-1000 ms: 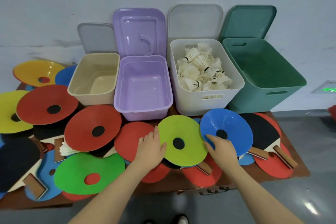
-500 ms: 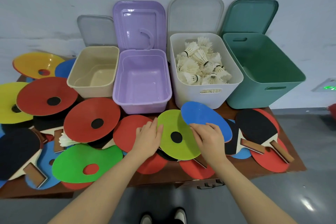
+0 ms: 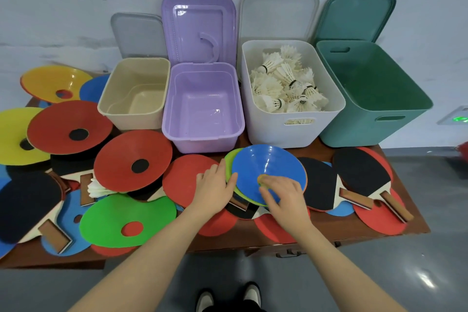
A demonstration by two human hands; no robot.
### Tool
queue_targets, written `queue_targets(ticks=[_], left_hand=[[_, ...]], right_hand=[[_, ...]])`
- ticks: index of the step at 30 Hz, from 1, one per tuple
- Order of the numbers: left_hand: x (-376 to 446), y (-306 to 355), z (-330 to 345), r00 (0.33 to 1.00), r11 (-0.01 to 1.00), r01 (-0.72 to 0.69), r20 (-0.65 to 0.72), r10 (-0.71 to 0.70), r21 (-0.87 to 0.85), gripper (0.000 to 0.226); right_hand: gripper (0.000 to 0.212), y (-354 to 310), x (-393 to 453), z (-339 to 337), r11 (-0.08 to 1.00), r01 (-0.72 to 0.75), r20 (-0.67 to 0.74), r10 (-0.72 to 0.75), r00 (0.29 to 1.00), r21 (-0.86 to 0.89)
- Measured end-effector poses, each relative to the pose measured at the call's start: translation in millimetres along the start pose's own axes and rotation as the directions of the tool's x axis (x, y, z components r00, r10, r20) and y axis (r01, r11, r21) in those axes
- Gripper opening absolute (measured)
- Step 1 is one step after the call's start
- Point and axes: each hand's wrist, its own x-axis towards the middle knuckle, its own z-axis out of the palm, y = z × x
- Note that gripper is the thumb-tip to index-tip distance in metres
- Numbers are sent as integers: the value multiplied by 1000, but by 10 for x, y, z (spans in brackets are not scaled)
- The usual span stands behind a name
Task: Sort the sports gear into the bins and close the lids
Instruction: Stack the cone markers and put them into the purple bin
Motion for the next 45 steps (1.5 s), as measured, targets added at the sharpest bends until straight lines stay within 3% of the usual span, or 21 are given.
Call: queue_targets(ticks=[3, 6, 8, 14, 21, 24, 28, 33, 40, 45], left_hand=[[17, 11, 22, 998, 991, 62, 21, -65, 118, 62], [22, 9, 62, 998, 982, 55, 26, -61, 182, 70], [12, -23, 72, 998, 980, 41, 32, -48, 192, 73], [-24, -132, 95, 999, 991, 50, 8, -52, 121, 68], [-18, -156, 64, 998, 994, 59, 4, -60, 87, 72], [40, -112, 83, 996, 994, 79, 26, -81, 76, 70], [43, -64, 117, 997, 996, 72, 5, -73, 49, 66], [-107, 30, 63, 985, 999, -19, -173, 14, -31, 63], [-302, 3, -218, 897, 987, -125, -436, 70, -100, 62], [-263, -29, -529, 854, 997, -57, -520, 19, -58, 66]], right_hand=[[42, 148, 71, -55, 959, -253, -93, 243, 966, -126], [67, 242, 175, -96, 852, -486, 23, 500, 866, -196], [72, 281, 252, -112, 833, -530, 66, 545, 836, -157], [50, 330, 251, -89, 884, -446, 121, 462, 878, -142], [77, 431, 150, -101, 872, -479, 288, 436, 853, 97], [71, 479, 180, -121, 877, -463, 328, 403, 854, 126], [61, 462, 187, -64, 896, -426, 217, 394, 893, 128], [51, 329, 150, -140, 962, -246, 17, 246, 969, 121], [54, -46, 342, -413, 974, 4, -81, 15, 997, 228], [54, -252, 738, -447, 946, 101, -87, -78, 993, 307]])
